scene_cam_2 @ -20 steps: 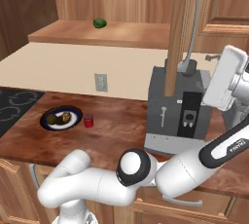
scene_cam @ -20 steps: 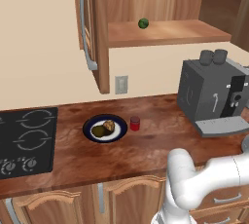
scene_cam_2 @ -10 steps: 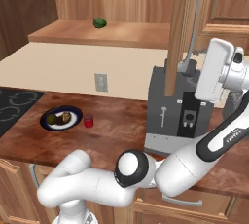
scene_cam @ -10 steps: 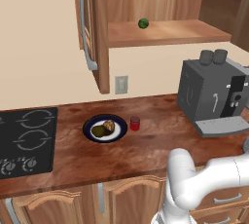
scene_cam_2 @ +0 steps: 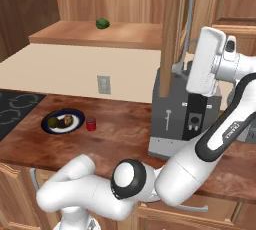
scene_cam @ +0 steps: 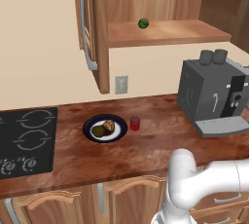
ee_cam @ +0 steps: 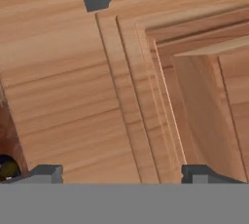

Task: Pick the avocado and bread from the counter and place them on the plate. Then pick the jam from the cabinet and place it next to the plate. Lastly close the cabinet door.

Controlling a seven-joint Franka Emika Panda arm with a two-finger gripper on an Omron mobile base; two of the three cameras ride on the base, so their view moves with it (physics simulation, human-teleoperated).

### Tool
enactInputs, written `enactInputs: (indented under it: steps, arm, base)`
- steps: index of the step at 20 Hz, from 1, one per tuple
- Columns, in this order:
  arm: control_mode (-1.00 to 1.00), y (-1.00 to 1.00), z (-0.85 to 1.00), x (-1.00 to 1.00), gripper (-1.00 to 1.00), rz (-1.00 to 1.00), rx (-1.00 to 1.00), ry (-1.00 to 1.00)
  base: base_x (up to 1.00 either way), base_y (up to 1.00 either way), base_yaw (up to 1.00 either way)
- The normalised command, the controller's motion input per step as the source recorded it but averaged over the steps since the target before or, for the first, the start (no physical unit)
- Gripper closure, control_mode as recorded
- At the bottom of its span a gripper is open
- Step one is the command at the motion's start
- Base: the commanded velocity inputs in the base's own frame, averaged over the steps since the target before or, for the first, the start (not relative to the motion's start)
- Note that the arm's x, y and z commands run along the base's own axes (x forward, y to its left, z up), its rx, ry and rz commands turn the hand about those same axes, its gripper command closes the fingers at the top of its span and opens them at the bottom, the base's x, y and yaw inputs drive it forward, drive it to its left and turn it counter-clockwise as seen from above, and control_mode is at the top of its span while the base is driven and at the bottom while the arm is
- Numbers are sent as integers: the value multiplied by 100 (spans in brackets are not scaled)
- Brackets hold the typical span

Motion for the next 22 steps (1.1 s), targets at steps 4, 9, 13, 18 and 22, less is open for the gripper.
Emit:
enactInputs:
  steps: [4,9,13,18,22]
  arm:
    - [-100,64,21,-18,-100,0,4,4]
    - [-100,66,11,-12,-100,0,3,3]
    - [-100,63,0,-3,-100,-3,0,2]
    - [-100,76,1,0,-100,-11,0,0]
    - [-100,86,15,0,-100,-20,0,0]
  base:
    - [0,0,0]
    - [0,0,0]
    - [0,0,0]
    - [0,0,0]
    - [0,0,0]
